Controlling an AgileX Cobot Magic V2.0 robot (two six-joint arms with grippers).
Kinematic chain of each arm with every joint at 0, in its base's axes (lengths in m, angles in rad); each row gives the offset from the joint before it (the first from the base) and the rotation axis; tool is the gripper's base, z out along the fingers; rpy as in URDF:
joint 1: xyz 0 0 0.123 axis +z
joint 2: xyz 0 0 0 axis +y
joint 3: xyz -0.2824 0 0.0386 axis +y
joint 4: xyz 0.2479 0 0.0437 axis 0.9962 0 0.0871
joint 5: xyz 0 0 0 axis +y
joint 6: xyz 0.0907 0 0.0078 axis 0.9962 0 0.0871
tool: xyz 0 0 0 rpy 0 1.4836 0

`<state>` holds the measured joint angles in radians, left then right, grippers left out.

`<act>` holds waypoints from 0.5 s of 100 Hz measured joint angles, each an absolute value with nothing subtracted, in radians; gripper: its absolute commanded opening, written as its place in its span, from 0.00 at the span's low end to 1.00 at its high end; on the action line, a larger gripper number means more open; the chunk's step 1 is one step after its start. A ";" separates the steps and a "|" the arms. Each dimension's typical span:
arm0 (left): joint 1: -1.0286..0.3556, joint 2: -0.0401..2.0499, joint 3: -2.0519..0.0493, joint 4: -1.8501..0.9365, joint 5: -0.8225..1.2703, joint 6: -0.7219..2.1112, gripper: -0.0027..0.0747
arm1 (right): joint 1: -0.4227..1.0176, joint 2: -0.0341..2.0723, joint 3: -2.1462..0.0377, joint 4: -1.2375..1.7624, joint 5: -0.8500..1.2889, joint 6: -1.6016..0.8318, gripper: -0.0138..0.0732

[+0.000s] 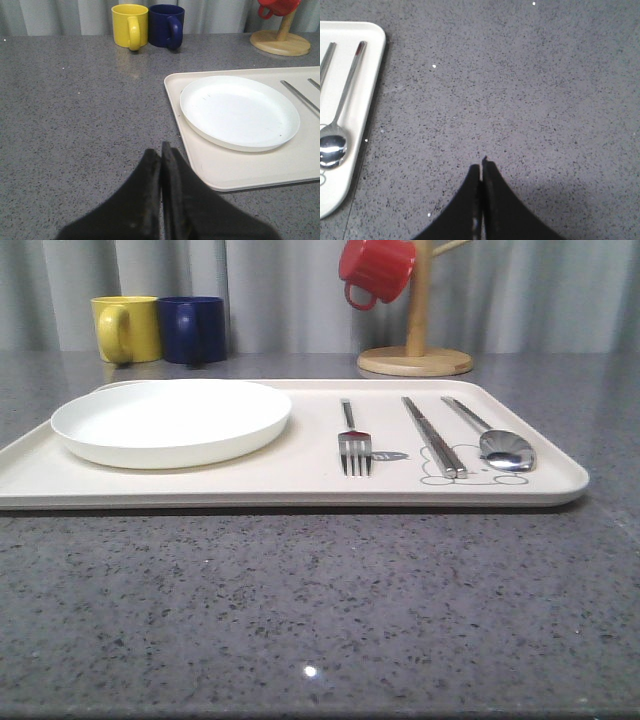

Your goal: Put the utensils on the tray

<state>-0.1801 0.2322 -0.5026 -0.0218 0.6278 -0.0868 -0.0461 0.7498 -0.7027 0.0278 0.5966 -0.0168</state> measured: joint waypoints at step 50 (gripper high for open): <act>-0.180 0.232 -0.503 -0.022 0.628 -0.087 0.01 | -0.046 0.094 -0.200 0.000 0.301 -0.021 0.07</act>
